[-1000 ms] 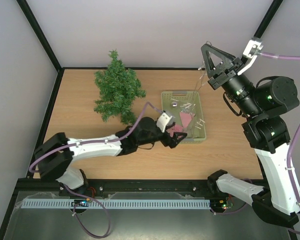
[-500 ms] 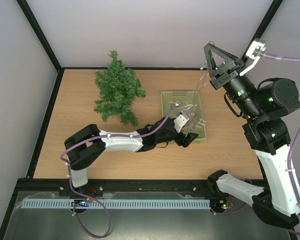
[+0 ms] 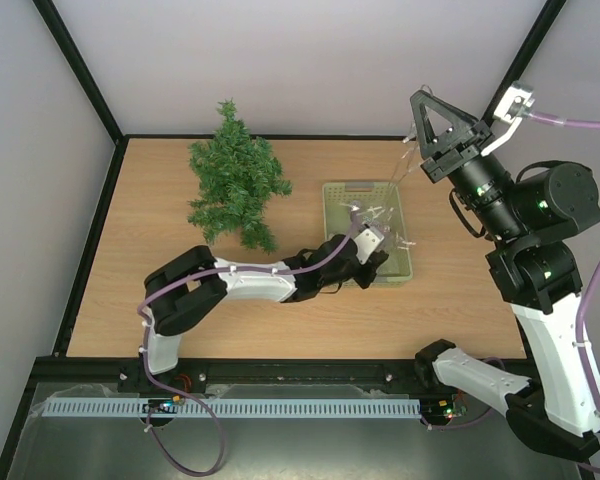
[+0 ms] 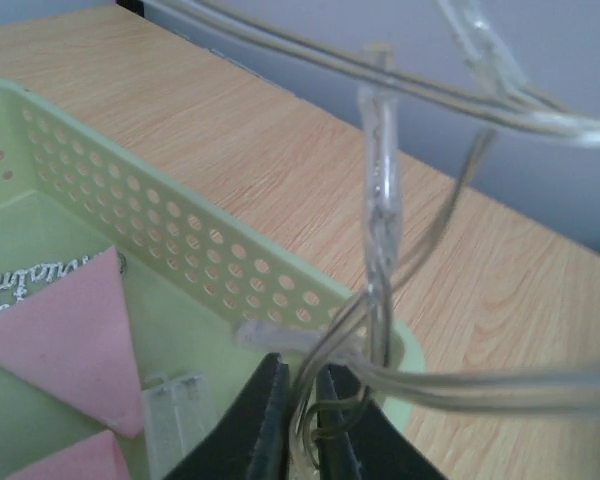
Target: Decorate the small christmas tree
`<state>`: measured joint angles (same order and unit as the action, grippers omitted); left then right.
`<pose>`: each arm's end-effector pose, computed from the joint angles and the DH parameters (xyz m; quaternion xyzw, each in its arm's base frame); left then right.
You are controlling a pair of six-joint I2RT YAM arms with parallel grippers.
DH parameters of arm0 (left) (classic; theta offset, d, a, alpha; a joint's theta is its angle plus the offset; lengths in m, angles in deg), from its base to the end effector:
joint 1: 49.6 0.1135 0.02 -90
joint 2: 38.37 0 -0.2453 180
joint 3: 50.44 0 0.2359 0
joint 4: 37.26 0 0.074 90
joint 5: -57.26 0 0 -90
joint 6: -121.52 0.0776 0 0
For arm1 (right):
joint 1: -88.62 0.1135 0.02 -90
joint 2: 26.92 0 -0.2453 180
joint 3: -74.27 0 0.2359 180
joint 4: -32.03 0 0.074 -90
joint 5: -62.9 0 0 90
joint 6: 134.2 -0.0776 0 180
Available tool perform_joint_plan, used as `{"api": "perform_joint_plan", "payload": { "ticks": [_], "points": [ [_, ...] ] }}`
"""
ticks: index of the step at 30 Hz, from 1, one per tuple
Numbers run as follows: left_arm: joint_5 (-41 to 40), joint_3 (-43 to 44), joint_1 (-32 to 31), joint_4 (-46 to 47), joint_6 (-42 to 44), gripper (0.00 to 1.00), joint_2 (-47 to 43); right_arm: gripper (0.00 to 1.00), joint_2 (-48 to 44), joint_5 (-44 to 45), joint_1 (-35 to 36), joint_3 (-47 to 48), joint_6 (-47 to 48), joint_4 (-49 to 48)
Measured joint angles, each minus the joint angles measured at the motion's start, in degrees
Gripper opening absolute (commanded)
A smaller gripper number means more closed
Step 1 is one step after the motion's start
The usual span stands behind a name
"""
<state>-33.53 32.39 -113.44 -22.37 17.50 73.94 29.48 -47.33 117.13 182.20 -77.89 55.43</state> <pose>0.2060 -0.4171 0.1862 0.3294 0.7193 -0.3801 0.4792 0.1282 0.1002 0.5717 -0.1276 0.5124 0.5135 0.6764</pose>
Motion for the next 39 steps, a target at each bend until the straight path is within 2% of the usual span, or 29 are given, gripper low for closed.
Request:
{"api": "perform_joint_plan", "payload": {
  "ticks": [2, 10, 17, 25, 30, 35, 39],
  "points": [
    [-0.3, -0.7, 0.1, 0.0, 0.6, 0.03, -1.5, 0.02, -0.7, 0.4, 0.0, -0.9, 0.0, 0.0],
    [0.3, -0.8, 0.2, -1.0, 1.6, 0.02, -9.4, 0.02, -2.5, 2.5, 0.0, -2.1, 0.5, 0.1],
    [-1.1, -0.8, 0.2, -3.4, 3.5, 0.03, -19.6, 0.02, -4.3, 6.5, 0.0, -2.2, 2.0, 0.1],
    [-5.7, -0.5, 0.2, -10.5, 7.1, 0.02, -31.9, 0.02, -8.1, 11.5, 0.0, -4.3, 2.9, 0.0],
    [-7.8, 3.0, 0.2, -15.8, 9.2, 0.02, -38.9, 0.02, -9.6, 12.3, 0.0, -5.8, 3.1, -0.3],
    [-9.9, 4.1, 0.3, -22.5, 9.3, 0.02, -44.0, 0.02, -10.8, 10.6, 0.0, -10.8, 3.1, -0.2],
    [-11.8, -1.0, 1.1, -28.9, 6.4, 0.02, -48.0, 0.02, -10.8, 6.3, 0.0, -16.5, 3.6, 1.7]
  ]
}}
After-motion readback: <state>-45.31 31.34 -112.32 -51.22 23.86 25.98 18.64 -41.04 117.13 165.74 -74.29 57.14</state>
